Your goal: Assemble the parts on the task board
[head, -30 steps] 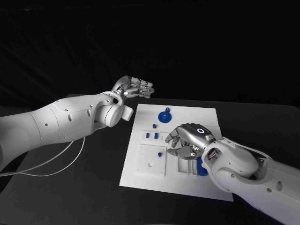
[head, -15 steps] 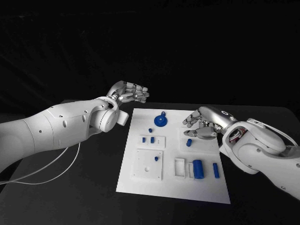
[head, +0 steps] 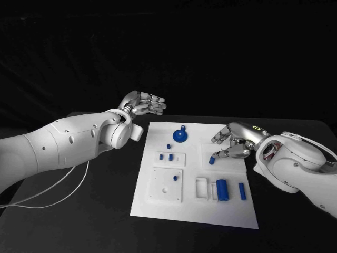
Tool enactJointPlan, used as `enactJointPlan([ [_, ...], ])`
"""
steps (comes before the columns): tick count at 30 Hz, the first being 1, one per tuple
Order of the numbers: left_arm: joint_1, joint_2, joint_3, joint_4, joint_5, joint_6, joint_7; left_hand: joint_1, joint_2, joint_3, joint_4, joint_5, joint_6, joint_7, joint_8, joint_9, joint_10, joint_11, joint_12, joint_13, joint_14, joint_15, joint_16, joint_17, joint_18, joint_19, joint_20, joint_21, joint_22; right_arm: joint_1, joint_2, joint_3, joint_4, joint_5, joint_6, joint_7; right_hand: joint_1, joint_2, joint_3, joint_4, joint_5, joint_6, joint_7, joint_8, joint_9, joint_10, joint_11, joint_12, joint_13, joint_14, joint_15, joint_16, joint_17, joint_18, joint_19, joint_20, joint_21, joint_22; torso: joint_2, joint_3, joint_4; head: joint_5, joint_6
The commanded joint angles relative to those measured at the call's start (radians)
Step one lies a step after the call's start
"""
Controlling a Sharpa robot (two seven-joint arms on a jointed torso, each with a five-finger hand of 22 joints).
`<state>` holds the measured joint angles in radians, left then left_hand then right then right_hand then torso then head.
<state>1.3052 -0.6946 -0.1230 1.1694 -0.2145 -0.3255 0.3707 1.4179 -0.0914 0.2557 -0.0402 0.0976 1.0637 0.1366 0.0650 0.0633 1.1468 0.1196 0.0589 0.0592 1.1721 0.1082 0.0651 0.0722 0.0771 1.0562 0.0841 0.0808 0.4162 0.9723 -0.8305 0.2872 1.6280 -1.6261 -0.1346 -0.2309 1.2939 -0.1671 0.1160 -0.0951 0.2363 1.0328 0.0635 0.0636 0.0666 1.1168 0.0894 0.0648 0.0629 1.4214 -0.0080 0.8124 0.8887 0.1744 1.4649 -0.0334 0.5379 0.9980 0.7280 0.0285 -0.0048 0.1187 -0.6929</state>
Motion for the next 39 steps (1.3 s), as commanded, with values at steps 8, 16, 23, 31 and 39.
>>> enactJointPlan([
  [8, 0.0, -0.001, 0.001, 0.002, 0.012, 0.015, 0.019, -0.008, 0.002, -0.01, 0.002, -0.003, -0.009, 0.002, -0.003, 0.0, -0.006, 0.004, -0.001, 0.0, -0.002, 0.003, -0.004, 0.001, 0.004, 0.0, 0.008, -0.006, -0.005, -0.003, 0.018, -0.017, -0.004, -0.114, 0.11, -0.009, -0.011, 0.03, 0.024, -0.028, -0.022, 0.012, -0.007, -0.001, -0.002, 0.041, -0.012, -0.002, -0.001, -0.007, -0.013, 0.004, -0.007, 0.009, 0.042, -0.008, 0.005, -0.017, 0.0, -0.0025, -0.0011, -0.002, -0.002],
  [16, 0.0, -0.003, 0.001, 0.005, 0.012, 0.014, 0.019, -0.008, 0.002, -0.01, 0.002, -0.003, -0.009, 0.002, -0.003, 0.0, -0.006, 0.004, -0.001, 0.0, -0.002, 0.003, -0.004, 0.001, 0.004, 0.0, 0.008, -0.006, -0.005, -0.005, 0.03, -0.034, -0.005, -0.149, 0.109, -0.015, -0.057, 0.033, 0.119, -0.085, -0.031, 0.029, 0.002, -0.001, -0.002, 0.093, -0.026, -0.003, -0.001, -0.005, -0.021, 0.004, -0.01, 0.001, 0.043, -0.015, 0.014, -0.024, 0.0, -0.0001, 0.0006, 0.001, -0.005],
  [23, 0.0, -0.004, 0.0, 0.007, 0.013, 0.015, 0.018, -0.007, 0.003, -0.012, 0.003, -0.003, -0.01, 0.003, -0.003, 0.0, -0.007, 0.004, -0.001, 0.0, -0.003, 0.004, -0.004, 0.0, 0.005, 0.001, 0.009, -0.007, -0.008, -0.006, 0.035, -0.047, -0.005, -0.181, 0.104, -0.03, -0.089, 0.02, 0.332, -0.113, -0.112, 0.078, 0.016, -0.002, -0.001, 0.135, -0.039, -0.004, -0.001, -0.001, -0.028, 0.002, -0.007, -0.011, 0.043, -0.024, 0.025, -0.024, 0.0, -0.0016, 0.0003, 0.0, -0.006],
  [31, 0.0, -0.006, 0.0, 0.008, 0.013, 0.018, 0.016, -0.006, 0.005, -0.013, 0.005, -0.003, -0.01, 0.003, -0.003, 0.0, -0.007, 0.004, -0.001, 0.0, -0.004, 0.004, -0.004, 0.0, 0.005, 0.001, 0.009, -0.008, -0.012, -0.006, 0.046, -0.061, -0.011, -0.205, 0.071, -0.04, -0.096, 0.011, 0.453, -0.088, -0.161, 0.118, 0.022, -0.001, 0.0, 0.172, -0.049, -0.003, -0.001, 0.005, -0.035, 0.0, -0.004, -0.019, 0.044, -0.031, 0.038, -0.023, 0.001, 0.0, -0.0002, 0.002, -0.005],
  [39, 0.0, -0.008, 0.0, 0.008, 0.013, 0.02, 0.014, -0.006, 0.005, -0.013, 0.005, -0.003, -0.01, 0.003, -0.003, 0.0, -0.007, 0.004, -0.001, 0.0, -0.004, 0.004, -0.004, 0.0, 0.006, 0.001, 0.009, -0.008, -0.012, -0.008, 0.059, -0.069, -0.017, -0.209, 0.048, -0.039, -0.091, 0.024, 0.476, -0.075, -0.176, 0.16, 0.025, 0.001, 0.002, 0.21, -0.059, -0.001, 0.002, 0.009, -0.042, 0.0, -0.001, -0.025, 0.045, -0.038, 0.053, -0.019, 0.0, 0.0005, -0.0005, 0.007, -0.011],
])
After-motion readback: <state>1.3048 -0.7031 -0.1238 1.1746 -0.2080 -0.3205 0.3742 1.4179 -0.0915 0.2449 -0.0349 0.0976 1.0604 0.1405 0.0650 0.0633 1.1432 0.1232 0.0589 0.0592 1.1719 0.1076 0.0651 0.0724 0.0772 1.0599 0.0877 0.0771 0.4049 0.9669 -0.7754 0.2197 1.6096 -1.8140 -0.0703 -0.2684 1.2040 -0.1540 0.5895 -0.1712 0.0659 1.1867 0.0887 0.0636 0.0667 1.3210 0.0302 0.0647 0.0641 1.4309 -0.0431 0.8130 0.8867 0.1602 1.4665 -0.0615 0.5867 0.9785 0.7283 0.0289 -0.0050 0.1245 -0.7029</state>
